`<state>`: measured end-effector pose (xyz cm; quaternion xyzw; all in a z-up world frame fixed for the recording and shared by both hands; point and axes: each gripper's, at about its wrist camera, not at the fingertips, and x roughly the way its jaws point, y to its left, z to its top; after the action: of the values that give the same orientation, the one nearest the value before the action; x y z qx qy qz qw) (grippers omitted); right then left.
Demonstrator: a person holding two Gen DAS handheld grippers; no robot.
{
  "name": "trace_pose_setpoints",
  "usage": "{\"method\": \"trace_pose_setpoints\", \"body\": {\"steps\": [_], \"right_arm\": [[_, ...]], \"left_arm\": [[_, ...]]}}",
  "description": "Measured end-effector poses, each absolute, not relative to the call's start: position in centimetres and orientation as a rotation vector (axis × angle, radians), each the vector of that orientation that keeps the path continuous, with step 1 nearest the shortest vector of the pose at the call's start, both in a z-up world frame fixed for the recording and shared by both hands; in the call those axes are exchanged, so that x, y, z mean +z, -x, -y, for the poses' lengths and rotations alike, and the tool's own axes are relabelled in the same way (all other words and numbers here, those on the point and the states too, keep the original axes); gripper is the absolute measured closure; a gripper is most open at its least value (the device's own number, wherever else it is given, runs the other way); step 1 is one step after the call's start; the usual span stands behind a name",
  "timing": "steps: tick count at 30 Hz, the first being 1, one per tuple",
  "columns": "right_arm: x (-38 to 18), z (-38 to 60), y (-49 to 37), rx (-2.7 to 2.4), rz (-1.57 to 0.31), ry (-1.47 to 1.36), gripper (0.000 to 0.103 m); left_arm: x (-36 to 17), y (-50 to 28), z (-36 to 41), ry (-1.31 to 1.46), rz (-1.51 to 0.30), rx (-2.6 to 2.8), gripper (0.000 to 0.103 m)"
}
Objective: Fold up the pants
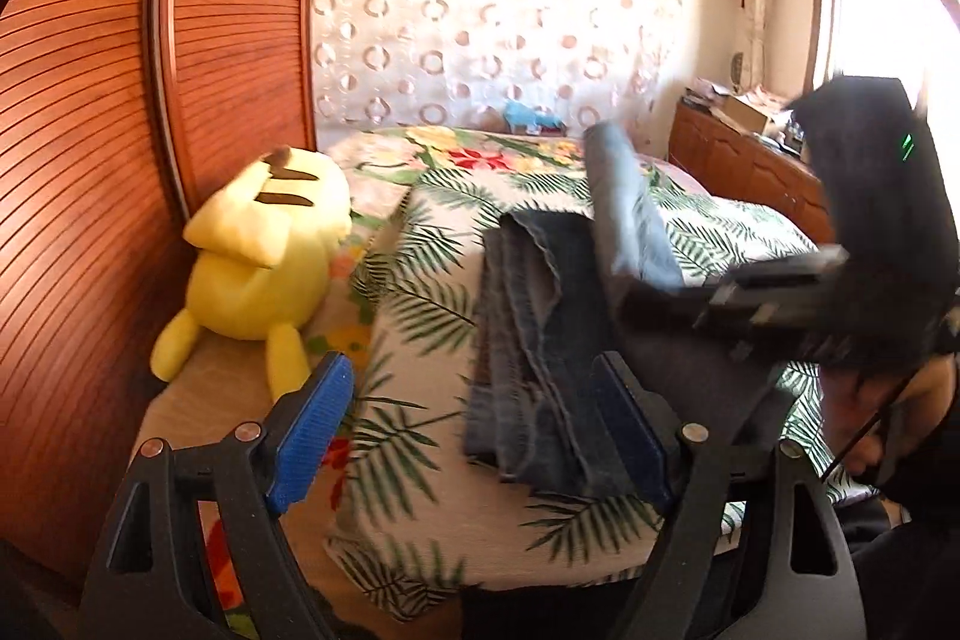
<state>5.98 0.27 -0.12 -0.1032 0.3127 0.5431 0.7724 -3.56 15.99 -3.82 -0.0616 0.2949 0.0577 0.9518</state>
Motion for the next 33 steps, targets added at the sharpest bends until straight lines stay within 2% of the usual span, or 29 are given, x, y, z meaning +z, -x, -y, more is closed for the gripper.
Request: {"method": "trace_pose_setpoints", "body": {"steps": [7, 10, 17, 21, 33], "right_arm": [[-4.7, -4.2, -7.4, 1.181, -0.785, 0.277, 0.097], [-4.9, -4.1, -8.0, 1.191, -0.788, 0.255, 0.097], [-1.1, -2.4, -6.1, 1.172, -0.718, 0.285, 0.079], [1.4, 0.1, -5.8, 1.117, -0.610, 0.273, 0.051], [0.0, 1.2, -12.1, 0.877, -0.628, 0.290, 0.046]], "left_arm": [[-2.9, 4.6, -17.4, 0.149, -0.571, 0.149, 0.021], [-2.8, 4.6, -17.0, 0.142, -0.569, 0.147, 0.021], [-2.7, 4.3, -16.3, 0.137, -0.568, 0.130, 0.021], [-2.7, 3.9, -15.4, 0.136, -0.570, 0.101, 0.021], [-5.7, -0.1, -11.3, 0.129, -0.660, -0.012, 0.021]]}}
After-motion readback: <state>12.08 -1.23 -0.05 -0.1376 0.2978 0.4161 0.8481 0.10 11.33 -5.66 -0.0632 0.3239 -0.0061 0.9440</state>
